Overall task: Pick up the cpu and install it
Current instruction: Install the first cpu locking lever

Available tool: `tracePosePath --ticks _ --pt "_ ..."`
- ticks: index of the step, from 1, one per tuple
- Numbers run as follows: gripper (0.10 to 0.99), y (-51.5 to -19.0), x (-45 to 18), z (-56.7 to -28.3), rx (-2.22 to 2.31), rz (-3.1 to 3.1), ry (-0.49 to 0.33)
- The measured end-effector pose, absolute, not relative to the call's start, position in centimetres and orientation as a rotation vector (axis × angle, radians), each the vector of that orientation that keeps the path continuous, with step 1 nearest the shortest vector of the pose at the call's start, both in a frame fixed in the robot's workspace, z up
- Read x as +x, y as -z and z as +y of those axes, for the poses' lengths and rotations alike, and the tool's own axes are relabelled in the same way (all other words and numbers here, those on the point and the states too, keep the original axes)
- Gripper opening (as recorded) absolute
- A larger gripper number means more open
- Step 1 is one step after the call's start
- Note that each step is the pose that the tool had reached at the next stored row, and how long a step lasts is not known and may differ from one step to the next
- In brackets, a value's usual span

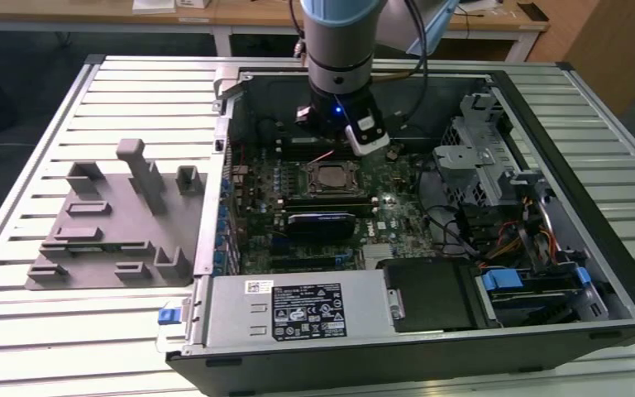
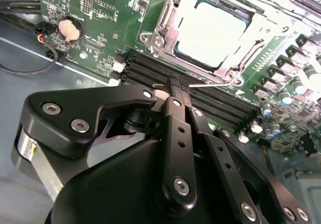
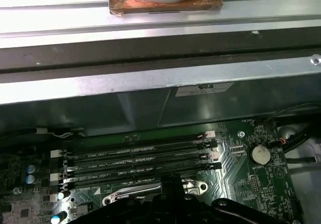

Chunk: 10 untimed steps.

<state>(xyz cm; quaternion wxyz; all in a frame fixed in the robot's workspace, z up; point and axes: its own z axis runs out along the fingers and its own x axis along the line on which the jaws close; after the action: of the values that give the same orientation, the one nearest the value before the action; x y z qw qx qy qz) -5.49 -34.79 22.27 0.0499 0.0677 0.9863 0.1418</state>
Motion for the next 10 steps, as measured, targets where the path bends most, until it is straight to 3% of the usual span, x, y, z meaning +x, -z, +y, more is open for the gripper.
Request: tracePosePath --ticks 10 --pt "0.106 -22.16 -5.49 -34.79 0.204 2.995 -0.432"
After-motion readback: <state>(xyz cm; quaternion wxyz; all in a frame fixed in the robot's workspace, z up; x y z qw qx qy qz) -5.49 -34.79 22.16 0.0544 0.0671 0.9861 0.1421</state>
